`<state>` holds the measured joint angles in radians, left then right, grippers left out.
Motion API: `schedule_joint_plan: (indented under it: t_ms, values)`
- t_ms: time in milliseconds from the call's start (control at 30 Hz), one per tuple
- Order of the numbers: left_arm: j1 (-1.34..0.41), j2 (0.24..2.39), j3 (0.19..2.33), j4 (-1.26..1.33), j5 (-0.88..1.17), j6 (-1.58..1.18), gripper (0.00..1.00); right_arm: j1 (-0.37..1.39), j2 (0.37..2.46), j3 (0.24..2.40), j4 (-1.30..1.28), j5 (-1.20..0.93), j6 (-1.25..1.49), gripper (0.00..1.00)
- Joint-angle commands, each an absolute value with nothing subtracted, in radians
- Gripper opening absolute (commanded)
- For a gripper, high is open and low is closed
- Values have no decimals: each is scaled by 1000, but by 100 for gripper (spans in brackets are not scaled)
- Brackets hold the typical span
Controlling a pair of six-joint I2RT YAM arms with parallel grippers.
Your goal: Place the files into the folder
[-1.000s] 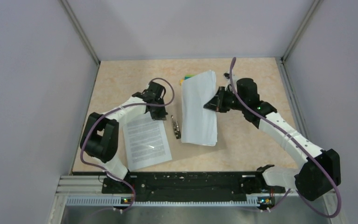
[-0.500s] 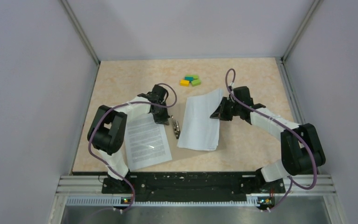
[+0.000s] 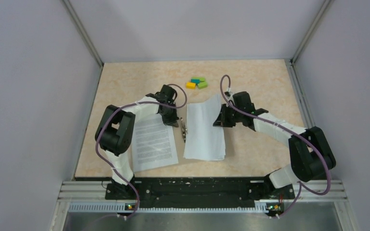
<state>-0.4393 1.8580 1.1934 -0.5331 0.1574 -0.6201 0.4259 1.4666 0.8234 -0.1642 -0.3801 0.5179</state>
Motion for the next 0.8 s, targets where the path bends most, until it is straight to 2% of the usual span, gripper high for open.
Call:
schedule_joint_plan:
  t_ms: [0,400,767]
  values:
    - [-452,1900,1231,-532,166,-589,0,439,1460,807,-153,-347,467,0]
    - [-452,1985,1348,-600,193,-495,0,449,1444,814,-244,-297,380,0]
    - [-454,2016,1385,-605,246,-472,0,457,1512,851,-160,-302,378,0]
